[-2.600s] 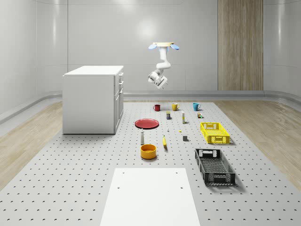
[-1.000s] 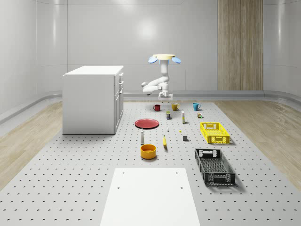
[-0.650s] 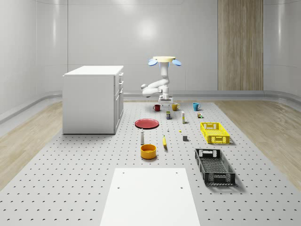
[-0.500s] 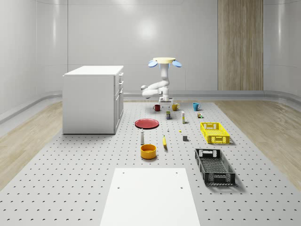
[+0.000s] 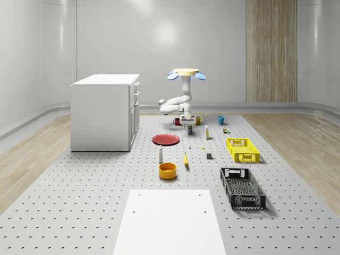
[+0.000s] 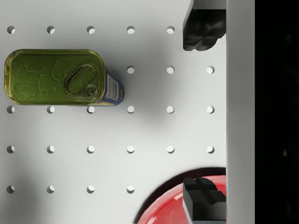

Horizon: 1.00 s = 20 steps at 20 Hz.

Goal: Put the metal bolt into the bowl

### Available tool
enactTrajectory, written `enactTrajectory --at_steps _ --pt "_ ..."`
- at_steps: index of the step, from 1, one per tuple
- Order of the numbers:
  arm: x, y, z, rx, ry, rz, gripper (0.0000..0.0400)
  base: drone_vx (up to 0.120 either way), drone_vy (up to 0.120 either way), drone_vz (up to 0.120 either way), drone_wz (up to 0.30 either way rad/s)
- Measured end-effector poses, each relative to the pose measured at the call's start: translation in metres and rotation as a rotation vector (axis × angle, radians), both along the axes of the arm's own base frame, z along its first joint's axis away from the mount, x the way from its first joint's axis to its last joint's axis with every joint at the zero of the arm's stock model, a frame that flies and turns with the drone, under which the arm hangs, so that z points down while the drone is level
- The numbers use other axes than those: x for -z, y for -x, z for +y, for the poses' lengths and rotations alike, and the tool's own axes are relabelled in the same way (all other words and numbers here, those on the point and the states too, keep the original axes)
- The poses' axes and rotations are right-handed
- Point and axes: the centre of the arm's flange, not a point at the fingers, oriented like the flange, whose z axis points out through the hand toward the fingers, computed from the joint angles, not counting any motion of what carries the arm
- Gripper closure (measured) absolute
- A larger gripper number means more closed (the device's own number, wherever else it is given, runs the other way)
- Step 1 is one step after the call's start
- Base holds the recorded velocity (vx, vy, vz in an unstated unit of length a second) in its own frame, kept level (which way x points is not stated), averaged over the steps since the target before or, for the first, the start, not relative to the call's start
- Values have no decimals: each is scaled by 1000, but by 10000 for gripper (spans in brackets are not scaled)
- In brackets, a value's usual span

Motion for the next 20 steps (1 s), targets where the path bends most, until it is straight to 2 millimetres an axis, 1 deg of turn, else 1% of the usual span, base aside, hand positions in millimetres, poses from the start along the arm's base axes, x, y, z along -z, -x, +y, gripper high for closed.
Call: enactTrajectory --at_steps 4,9,12,19,20 --pt "0 0 0 0 0 0 0 120 0 -110 0" --pt "0 0 0 0 0 0 0 120 0 0 0" --pt "0 0 0 0 0 0 0 120 0 -93 0" --pt "0 0 0 0 0 0 0 120 0 0 0" --pt "0 0 0 0 0 0 0 120 0 -120 0"
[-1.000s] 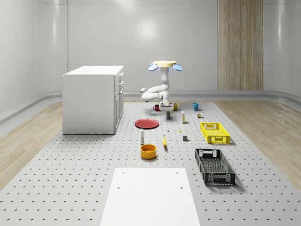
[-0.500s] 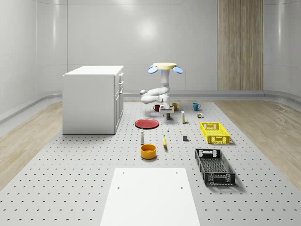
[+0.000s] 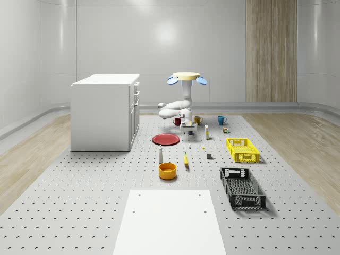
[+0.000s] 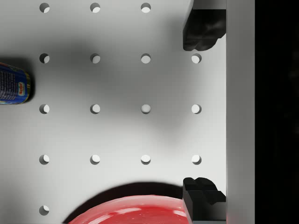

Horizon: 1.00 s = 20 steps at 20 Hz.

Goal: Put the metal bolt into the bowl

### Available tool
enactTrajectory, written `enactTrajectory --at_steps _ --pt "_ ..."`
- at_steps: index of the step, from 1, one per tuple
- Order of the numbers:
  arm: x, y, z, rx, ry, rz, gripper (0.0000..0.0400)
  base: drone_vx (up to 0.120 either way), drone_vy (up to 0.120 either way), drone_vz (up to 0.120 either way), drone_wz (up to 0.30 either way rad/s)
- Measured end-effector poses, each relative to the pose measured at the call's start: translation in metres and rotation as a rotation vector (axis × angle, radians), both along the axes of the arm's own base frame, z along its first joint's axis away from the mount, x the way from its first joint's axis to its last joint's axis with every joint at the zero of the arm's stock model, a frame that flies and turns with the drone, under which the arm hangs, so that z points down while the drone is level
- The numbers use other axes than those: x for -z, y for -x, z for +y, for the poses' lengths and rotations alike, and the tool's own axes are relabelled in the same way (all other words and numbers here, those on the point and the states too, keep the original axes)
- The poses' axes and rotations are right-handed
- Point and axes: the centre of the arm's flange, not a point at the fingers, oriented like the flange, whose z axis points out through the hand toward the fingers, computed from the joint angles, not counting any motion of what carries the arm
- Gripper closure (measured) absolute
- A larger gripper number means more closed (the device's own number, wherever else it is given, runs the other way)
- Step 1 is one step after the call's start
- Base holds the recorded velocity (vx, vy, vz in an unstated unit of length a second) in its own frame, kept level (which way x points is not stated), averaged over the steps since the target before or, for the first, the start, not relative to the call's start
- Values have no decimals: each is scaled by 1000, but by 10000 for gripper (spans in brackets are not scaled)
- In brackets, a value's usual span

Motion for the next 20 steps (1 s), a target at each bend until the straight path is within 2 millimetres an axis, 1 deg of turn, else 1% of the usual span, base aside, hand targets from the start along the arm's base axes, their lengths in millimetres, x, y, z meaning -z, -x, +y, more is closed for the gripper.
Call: enactTrajectory --at_steps 2,20 --pt "0 0 0 0 0 0 0 120 0 -120 0" --pt "0 0 0 0 0 0 0 120 0 0 0"
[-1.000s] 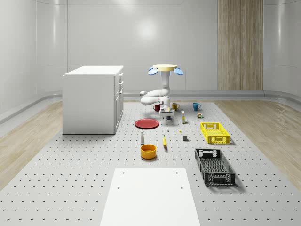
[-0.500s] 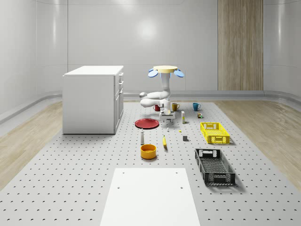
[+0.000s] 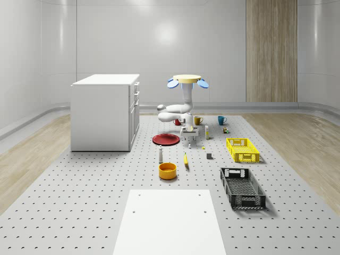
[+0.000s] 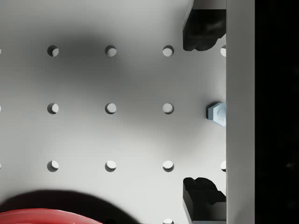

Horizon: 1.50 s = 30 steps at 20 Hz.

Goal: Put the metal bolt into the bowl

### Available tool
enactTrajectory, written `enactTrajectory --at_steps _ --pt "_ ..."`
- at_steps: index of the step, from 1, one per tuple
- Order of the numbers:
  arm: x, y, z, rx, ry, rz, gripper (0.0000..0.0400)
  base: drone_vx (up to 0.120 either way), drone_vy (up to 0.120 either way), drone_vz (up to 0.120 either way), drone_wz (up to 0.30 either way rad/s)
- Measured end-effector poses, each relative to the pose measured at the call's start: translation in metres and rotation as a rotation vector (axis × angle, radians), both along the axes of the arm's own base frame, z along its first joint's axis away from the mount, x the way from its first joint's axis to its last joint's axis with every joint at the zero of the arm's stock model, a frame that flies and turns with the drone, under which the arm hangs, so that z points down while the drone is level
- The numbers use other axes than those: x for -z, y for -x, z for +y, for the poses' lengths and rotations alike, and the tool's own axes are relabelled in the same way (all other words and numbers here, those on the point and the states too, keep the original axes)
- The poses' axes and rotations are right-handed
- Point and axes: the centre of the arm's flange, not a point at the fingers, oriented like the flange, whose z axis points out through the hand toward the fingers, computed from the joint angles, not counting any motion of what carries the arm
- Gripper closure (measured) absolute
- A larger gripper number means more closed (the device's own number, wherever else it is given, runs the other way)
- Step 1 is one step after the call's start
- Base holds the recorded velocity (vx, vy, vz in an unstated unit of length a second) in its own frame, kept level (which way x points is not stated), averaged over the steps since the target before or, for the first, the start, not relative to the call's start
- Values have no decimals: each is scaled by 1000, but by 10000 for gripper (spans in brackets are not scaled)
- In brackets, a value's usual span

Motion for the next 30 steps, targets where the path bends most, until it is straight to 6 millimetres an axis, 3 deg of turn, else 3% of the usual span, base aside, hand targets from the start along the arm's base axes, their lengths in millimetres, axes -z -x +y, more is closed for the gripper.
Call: enactTrajectory --at_steps 4,14,30 --pt "0 0 0 0 0 0 0 120 0 0 0" --pt "0 0 0 0 0 0 0 40 0 0 0" --pt "-42 0 0 0 0 0 0 0 0 0 0"
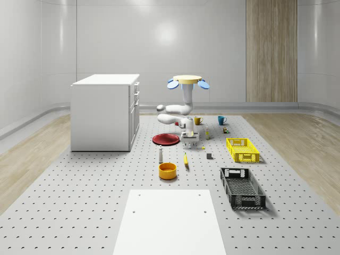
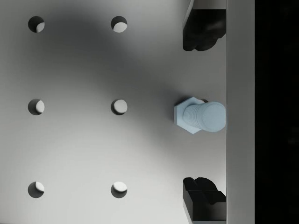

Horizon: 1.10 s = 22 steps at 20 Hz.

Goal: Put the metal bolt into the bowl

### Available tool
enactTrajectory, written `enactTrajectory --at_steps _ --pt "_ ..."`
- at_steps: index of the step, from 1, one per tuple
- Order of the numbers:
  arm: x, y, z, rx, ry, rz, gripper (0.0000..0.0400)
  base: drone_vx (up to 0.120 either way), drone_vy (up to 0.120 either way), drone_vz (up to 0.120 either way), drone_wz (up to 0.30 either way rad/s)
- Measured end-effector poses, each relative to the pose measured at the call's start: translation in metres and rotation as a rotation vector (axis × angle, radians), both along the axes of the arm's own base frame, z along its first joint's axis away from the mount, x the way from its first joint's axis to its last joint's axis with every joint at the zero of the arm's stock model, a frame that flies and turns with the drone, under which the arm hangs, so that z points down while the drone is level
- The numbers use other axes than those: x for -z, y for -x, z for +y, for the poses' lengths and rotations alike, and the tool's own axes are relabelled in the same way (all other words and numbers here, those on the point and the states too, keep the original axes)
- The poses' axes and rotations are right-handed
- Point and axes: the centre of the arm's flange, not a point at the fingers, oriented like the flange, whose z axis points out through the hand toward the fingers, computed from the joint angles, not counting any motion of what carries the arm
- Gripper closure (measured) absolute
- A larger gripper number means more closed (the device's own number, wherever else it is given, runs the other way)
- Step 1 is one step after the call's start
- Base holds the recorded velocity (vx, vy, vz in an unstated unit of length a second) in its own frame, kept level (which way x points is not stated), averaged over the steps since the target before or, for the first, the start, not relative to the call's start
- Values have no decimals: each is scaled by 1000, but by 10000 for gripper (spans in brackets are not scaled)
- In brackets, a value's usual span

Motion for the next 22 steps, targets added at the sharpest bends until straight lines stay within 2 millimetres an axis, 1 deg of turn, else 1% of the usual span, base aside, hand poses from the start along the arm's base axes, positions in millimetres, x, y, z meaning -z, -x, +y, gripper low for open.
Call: enactTrajectory --at_steps 9,19,20,21,22 --pt "-10 0 0 0 0 0 0 0 0 0 0" --pt "-5 0 0 0 0 0 0 0 0 0 0" --pt "-5 0 0 0 0 0 24 0 0 0 0" --pt "-5 0 0 0 0 0 85 0 0 0 0" --pt "-5 0 0 0 0 0 132 0 0 0 0"
